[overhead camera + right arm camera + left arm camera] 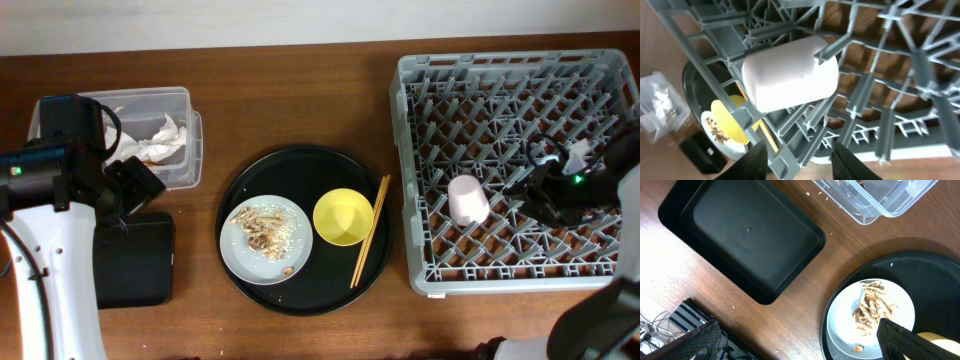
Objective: Sort waste into correct bins and load items into the dishwasher rack
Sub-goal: 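Release the pink cup and raise the right gripper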
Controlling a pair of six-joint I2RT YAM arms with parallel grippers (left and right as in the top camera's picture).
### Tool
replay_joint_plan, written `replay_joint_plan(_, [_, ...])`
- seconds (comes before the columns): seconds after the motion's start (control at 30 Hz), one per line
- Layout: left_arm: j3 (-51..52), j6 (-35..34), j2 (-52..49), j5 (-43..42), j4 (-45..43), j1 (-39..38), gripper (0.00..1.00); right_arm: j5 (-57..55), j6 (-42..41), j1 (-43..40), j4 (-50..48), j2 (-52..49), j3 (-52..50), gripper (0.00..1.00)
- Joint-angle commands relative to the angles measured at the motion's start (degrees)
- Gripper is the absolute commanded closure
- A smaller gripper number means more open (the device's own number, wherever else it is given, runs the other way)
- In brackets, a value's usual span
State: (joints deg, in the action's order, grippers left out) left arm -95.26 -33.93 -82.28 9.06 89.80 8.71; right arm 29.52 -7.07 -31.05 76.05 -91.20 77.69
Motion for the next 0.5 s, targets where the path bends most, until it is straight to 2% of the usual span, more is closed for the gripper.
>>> replay_joint_plan(0.0, [-0.39, -0.59, 0.24, 0.66, 0.02, 0.20, 0.01, -3.21, -2.45, 0.48, -0.50, 4.66, 0.76, 0.58])
replay_joint_plan(0.03, [-0.39, -0.59, 0.24, 0.66, 0.02, 0.20, 0.01, -3.23, -2.45, 2.01, -1.36, 5.51, 0.76, 0.64])
replay_joint_plan(0.1, [-0.39, -0.59, 0.24, 0.66, 0.04, 0.20, 0.01, -3.23, -2.45, 5.33, -3.23, 5.55, 0.74, 0.89])
replay_joint_plan(0.13, [-0.39, -0.57, 0.24, 0.66, 0.02, 0.20, 0.01, -3.23, -2.45, 7.96, -5.27, 5.42, 0.74, 0.96])
replay_joint_plan(0.23, [-0.39, -0.59, 0.24, 0.66, 0.02, 0.20, 0.01, -3.56, -2.49, 16.87, -12.83, 3.74, 0.74, 0.96])
replay_joint_plan(0.33, [-0.39, -0.57, 0.24, 0.66, 0.02, 0.20, 0.01, -13.97, -8.04, 22.49, -17.09, -1.57, 0.74, 0.96])
replay_joint_plan(0.47, [-0.39, -0.59, 0.24, 0.66, 0.02, 0.20, 0.01, -15.87, -9.46, 23.04, -17.16, -7.43, 0.74, 0.96])
